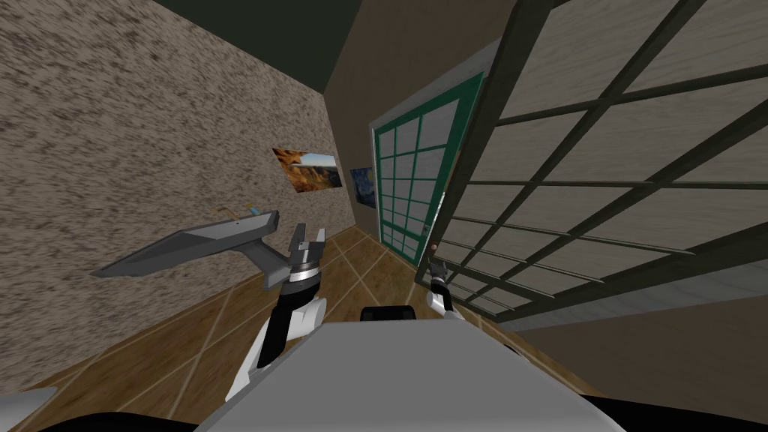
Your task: Pull the door open
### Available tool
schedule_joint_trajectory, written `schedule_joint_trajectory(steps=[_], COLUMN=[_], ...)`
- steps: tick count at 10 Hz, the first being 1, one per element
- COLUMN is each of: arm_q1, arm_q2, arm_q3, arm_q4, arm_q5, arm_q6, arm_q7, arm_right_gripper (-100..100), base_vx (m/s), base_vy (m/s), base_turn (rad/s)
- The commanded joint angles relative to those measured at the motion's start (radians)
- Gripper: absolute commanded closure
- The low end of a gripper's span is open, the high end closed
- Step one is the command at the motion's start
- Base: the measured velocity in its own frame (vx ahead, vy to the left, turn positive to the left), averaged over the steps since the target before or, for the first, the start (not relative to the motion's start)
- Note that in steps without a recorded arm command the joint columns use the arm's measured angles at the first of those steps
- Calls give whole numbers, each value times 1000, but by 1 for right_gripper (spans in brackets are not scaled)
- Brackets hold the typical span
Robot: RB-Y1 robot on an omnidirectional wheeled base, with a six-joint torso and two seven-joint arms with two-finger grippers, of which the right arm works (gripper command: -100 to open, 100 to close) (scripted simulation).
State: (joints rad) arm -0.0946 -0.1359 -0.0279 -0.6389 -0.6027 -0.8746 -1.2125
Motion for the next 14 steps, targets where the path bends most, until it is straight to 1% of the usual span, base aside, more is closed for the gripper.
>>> schedule_joint_trajectory(steps=[1,3,4,5,6,7,8,9,10,12,13,14], arm_q1=[-3,-6,-3,9,13,13,26,26,36,45,54,58], arm_q2=[3,6,6,-20,-28,-28,-55,-55,-75,-95,-113,-122], arm_q3=[4,7,6,7,7,7,7,7,8,8,9,9], arm_q4=[0,-1,-4,1,3,3,9,9,13,17,20,22], arm_q5=[-12,-21,-18,-21,-22,-22,-25,-25,-27,-29,-31,-32], arm_q6=[1,2,3,0,-1,-1,-4,-4,-6,-9,-11,-12], arm_q7=[-40,-69,-57,-89,-98,-98,-128,-128,-150,-172,-193,-202], arm_right_gripper=[-100,-100,-100,-100,-100,-100,-100,-100,-100,-100,-100,-100], base_vx=[-45,-34,-13,118,164,119,174,147,126,125,136,123], base_vy=[-3,-7,-4,12,-3,-1,2,-12,-15,-5,-14,-19], base_turn=[24,16,3,63,47,12,57,38,55,37,45,42])
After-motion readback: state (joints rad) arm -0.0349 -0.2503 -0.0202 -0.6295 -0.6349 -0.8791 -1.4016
